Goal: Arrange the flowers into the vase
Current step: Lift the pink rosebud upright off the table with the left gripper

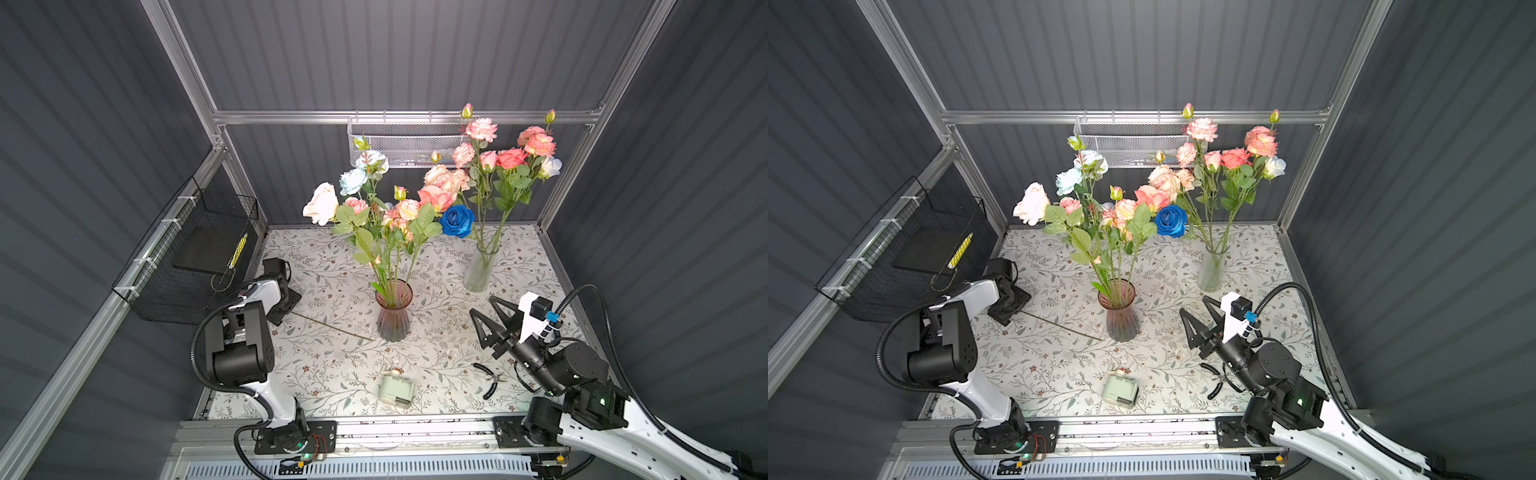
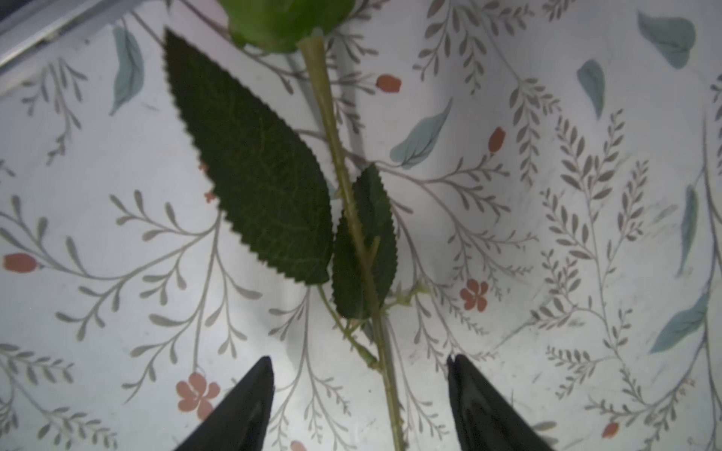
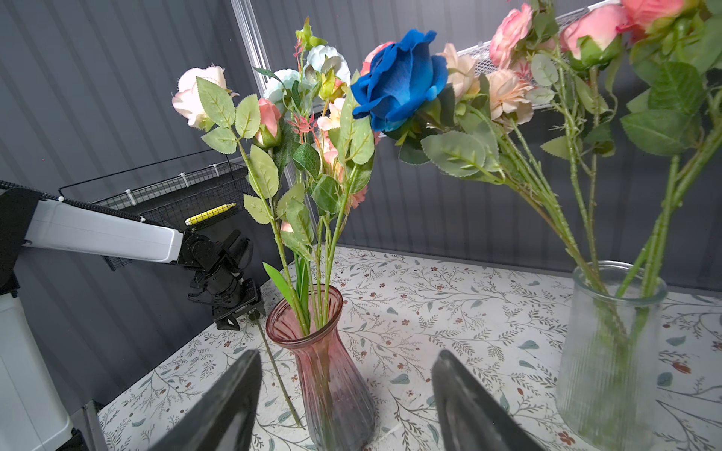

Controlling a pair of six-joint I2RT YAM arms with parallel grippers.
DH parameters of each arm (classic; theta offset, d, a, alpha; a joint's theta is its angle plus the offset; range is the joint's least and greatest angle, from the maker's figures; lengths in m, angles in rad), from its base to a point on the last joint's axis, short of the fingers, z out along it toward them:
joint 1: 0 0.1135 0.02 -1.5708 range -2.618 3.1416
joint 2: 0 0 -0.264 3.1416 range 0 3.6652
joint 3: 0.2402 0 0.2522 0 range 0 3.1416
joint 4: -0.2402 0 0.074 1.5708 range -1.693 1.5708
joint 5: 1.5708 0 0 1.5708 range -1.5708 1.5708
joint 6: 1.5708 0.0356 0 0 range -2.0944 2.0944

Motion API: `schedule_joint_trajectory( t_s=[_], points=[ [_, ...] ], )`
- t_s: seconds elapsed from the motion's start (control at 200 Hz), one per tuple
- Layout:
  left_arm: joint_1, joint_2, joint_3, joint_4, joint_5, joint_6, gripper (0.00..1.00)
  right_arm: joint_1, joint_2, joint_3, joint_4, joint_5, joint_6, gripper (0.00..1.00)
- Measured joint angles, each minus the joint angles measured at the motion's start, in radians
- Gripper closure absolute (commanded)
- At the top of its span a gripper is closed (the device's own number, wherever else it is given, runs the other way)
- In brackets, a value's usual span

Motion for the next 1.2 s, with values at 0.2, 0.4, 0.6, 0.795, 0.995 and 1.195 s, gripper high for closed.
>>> schedule_joint_trajectory(
  t_s=[0.2,0.4,0.6,0.795,0.995,1.195],
  points=[
    [0.0,0.067,0.059,-0.026,-0.058,0.0,0.3,-0.001,-0.003,-0.002,0.0,0.004,-0.012,0.28],
    [-0.001,0.131,0.115,-0.052,-0.077,0.003,0.42,-0.001,-0.008,-0.005,-0.003,0.004,-0.014,0.28],
    [-0.003,0.139,0.121,-0.03,-0.068,0.012,0.74,-0.001,-0.008,-0.005,-0.007,0.007,-0.014,0.28],
    [-0.01,0.13,0.1,0.01,-0.061,0.022,1.0,-0.002,-0.005,-0.005,-0.007,0.007,-0.013,0.28],
    [-0.016,0.081,0.032,0.051,-0.042,0.024,1.0,-0.003,-0.001,-0.006,-0.006,0.007,-0.013,0.28],
    [-0.05,-0.014,-0.054,0.042,0.0,0.021,1.0,-0.005,-0.001,-0.006,-0.006,0.007,-0.009,0.28]
  ],
)
